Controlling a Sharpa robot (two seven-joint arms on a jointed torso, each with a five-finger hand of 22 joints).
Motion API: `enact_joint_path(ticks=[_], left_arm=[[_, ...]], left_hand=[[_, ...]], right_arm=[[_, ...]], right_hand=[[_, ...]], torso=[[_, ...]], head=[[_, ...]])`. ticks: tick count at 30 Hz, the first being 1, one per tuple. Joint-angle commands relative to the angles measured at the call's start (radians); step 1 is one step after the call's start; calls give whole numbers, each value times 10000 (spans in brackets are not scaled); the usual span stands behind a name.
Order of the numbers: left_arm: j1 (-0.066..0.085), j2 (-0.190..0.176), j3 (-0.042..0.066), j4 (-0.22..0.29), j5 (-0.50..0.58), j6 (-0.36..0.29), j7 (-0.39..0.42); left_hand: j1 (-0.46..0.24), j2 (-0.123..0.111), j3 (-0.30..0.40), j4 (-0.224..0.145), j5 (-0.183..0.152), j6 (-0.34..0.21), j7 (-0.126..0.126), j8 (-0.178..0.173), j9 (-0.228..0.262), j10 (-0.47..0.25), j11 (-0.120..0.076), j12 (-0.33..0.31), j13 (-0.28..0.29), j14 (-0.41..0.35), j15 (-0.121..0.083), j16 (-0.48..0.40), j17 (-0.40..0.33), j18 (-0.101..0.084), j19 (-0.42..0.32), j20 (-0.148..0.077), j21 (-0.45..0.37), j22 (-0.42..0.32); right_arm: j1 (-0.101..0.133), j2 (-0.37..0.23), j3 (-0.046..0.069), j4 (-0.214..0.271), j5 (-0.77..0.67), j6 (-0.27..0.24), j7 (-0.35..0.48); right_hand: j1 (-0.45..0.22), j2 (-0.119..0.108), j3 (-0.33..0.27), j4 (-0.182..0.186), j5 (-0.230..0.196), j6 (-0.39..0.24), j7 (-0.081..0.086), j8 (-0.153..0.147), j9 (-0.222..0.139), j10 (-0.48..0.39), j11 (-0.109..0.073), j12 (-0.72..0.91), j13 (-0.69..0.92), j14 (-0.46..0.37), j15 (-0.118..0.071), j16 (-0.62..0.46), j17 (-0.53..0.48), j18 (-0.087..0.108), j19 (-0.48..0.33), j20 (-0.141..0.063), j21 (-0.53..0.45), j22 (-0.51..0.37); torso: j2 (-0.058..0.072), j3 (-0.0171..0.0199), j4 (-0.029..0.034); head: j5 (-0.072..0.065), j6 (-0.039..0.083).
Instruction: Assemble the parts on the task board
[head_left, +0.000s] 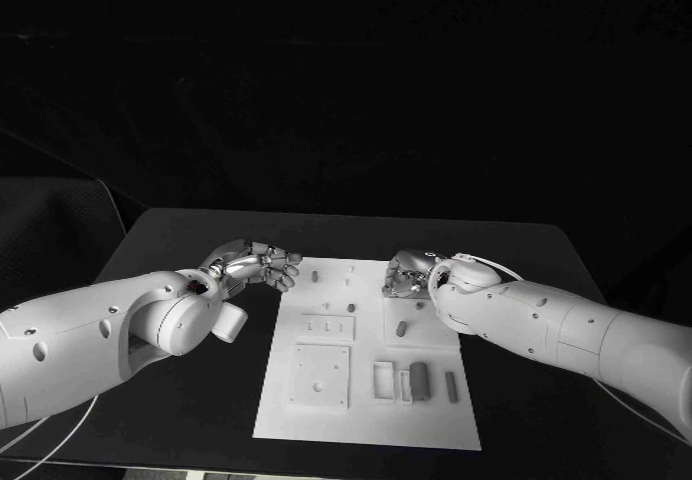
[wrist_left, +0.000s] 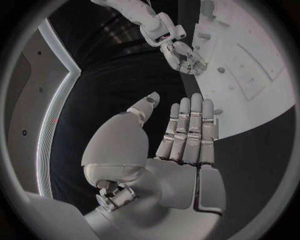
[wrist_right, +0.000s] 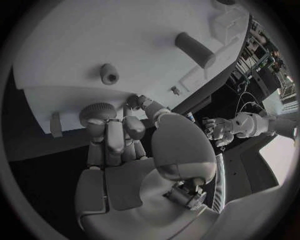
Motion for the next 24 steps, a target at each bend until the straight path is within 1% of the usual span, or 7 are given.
enact_joint_path(ticks=[1, 6, 10, 17, 21, 24], left_arm=[[17, 30, 10, -4, 68, 23, 32], [17, 28, 10, 5, 71, 34, 23], [16, 37, 10, -19, 71, 29, 10], [16, 37, 10, -45, 73, 23, 16], [16, 45, 10, -68, 73, 20, 18], [16, 51, 10, -74, 73, 27, 18]], left_hand=[[-37, 22, -55, 7, 32, -63, -27, -41, -14, -65, -7, -25, -8, -33, -10, -41, -2, 75, -77, -11, -53, -3], [-39, 23, -56, 9, 31, -64, -26, -42, -14, -66, -7, -25, -7, -33, -10, -42, -2, 74, -77, -11, -53, -3], [-40, 23, -56, 10, 31, -65, -26, -43, -15, -66, -7, -25, -7, -33, -10, -43, -2, 74, -78, -10, -54, -3], [-43, 24, -58, 13, 30, -68, -25, -45, -16, -69, -6, -26, -7, -33, -10, -44, -2, 73, -79, -10, -54, -2], [-45, 25, -58, 14, 30, -69, -25, -46, -16, -70, -6, -27, -7, -33, -9, -45, -2, 72, -80, -10, -54, -2], [-45, 25, -59, 15, 30, -70, -25, -47, -16, -71, -6, -27, -7, -32, -9, -45, -2, 72, -80, -10, -55, -2]], right_arm=[[-9, 14, -2, 5, -84, -62, -56], [-10, -13, -2, 5, -84, -14, -71], [-10, -14, -2, 9, -84, -141, -50], [-9, -7, 0, 120, -97, -490, 9], [-6, 31, 10, 133, -100, -478, 23], [-6, 61, 28, 108, -100, -480, 25]], right_hand=[[13, 91, 44, -7, 32, 223, 160, 59, 7, 8, -59, 45, 12, 15, -65, 42, 11, 105, 49, 7, 497, 9], [10, 89, 42, -8, 33, 227, 161, 60, 7, 8, -60, 48, 14, 15, -66, 46, 12, 105, 49, 7, 499, 10], [11, 92, 44, -9, 34, 232, 160, 61, 7, 9, -60, 51, 15, 15, -66, 49, 13, 105, 50, 7, 501, 12], [135, 268, 169, -82, 80, 449, 137, 117, 19, 42, -90, 143, 57, 31, -84, 151, 45, 133, 57, -1, 571, 50], [191, 322, 215, -108, 89, 537, 125, 142, 26, 66, -103, 179, 72, 49, -92, 192, 57, 145, 65, -4, 601, 67], [200, 333, 225, -111, 88, 581, 120, 158, 31, 78, -107, 194, 78, 57, -95, 209, 62, 148, 70, -4, 614, 74]], torso=[[8, -4, -4], [18, -7, -1], [33, -7, -5], [32, 0, 9], [34, -1, 16], [37, -11, 28]], head=[[-9, 2], [-24, 10], [-25, 10], [-35, -2], [-25, -1], [-33, 0]])
